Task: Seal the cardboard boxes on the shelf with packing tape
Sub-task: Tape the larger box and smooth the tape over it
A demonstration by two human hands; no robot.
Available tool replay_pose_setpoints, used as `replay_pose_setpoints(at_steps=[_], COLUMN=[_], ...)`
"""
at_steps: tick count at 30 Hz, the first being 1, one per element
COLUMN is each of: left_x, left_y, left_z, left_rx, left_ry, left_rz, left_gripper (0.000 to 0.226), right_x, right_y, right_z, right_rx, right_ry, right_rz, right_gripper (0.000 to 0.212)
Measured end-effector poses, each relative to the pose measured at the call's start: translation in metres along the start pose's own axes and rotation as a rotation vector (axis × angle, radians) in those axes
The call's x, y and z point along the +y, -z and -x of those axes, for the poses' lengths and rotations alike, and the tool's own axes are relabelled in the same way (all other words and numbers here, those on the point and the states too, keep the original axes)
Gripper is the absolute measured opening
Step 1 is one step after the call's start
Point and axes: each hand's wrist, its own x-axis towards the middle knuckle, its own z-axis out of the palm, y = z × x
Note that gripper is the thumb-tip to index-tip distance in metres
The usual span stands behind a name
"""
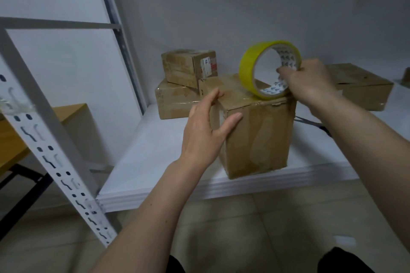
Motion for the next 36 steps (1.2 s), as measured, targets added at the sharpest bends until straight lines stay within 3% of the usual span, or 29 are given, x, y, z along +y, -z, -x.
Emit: replay_pose_setpoints(at_steps=[6, 12, 16, 24, 26, 28, 32, 36], left_x=[0.0, 0.002, 0.003, 0.002, 0.005, 0.009, 0.008, 0.026], left_y=[0.001, 0.004, 0.003, 0.004, 0.003, 0.0, -0.012, -0.012], left_z=[0.003, 0.004, 0.005, 0.006, 0.007, 0.009, 0.015, 0.009], left_rx=[-0.011, -0.017, -0.02, -0.033, -0.033, 0.028, 0.175, 0.181], left_ry=[-0.006, -0.009, -0.014, -0.006, -0.013, -0.094, -0.416, -0.395], left_rz=[0.0, -0.043, -0.047, -0.065, -0.097, -0.16, -0.275, -0.435], left_gripper=[0.076, 0.079, 0.08, 0.077, 0.072, 0.063, 0.046, 0.048], right_x=[0.004, -0.003, 0.0, 0.008, 0.016, 0.023, 0.02, 0.015], right_y=[-0.012, -0.005, 0.003, 0.008, 0.005, 0.003, 0.002, 0.009], right_z=[0.015, 0.012, 0.005, 0.004, 0.007, 0.005, 0.002, 0.003], right_rx=[-0.043, -0.043, -0.011, -0.019, -0.037, -0.022, -0.007, -0.046], right_ry=[-0.143, -0.113, -0.113, -0.17, -0.228, -0.242, -0.202, -0.173], right_rz=[-0.227, -0.156, -0.149, -0.314, -0.347, -0.364, -0.337, -0.305], right_gripper=[0.032, 0.032, 0.021, 0.014, 0.027, 0.026, 0.017, 0.014])
